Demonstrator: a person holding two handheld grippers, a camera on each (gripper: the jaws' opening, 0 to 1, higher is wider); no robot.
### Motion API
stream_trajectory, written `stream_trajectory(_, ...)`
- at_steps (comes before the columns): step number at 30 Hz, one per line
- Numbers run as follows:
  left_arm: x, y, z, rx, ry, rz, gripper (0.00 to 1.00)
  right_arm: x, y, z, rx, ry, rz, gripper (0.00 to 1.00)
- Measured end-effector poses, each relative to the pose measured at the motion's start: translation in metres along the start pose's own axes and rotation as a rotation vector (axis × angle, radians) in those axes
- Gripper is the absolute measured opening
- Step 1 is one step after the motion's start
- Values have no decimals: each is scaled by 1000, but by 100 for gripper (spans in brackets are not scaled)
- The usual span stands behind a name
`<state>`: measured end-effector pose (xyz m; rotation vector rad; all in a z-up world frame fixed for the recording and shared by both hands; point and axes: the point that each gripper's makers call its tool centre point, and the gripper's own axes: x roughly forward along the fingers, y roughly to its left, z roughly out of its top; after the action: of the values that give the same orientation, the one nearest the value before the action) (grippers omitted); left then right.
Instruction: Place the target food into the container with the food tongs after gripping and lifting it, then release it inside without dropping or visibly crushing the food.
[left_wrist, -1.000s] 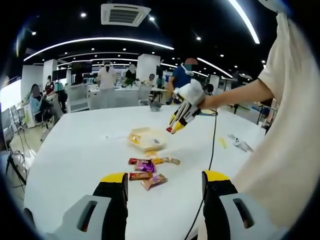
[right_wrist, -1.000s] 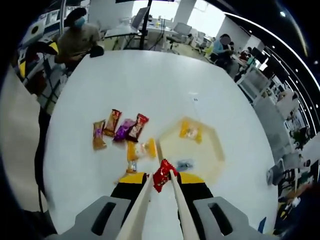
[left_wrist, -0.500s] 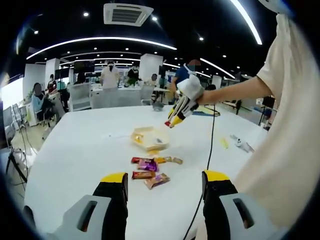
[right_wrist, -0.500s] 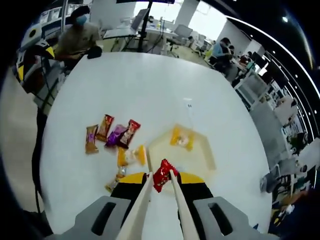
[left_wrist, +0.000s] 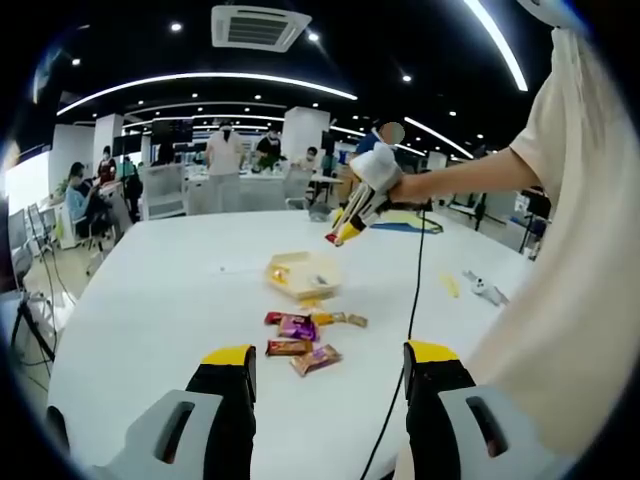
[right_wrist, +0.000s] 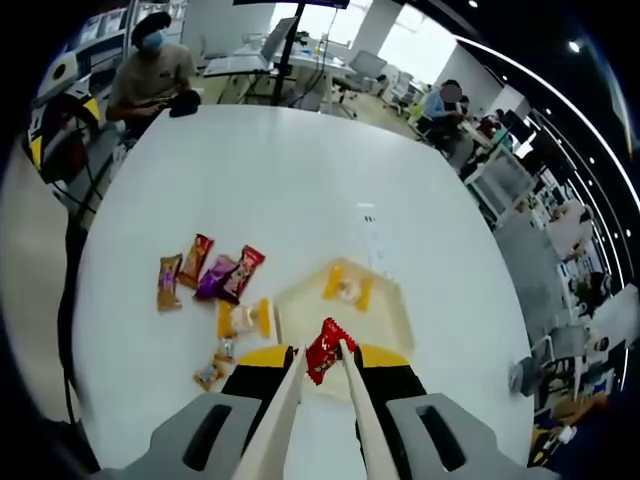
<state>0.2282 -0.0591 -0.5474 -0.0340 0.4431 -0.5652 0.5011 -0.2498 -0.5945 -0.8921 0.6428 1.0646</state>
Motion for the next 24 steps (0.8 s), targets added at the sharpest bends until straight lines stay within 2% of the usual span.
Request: stream_trajectory(24, -1, 5, 0, -8, -2, 10, 59, 3, -31, 17, -53, 2, -34, 23)
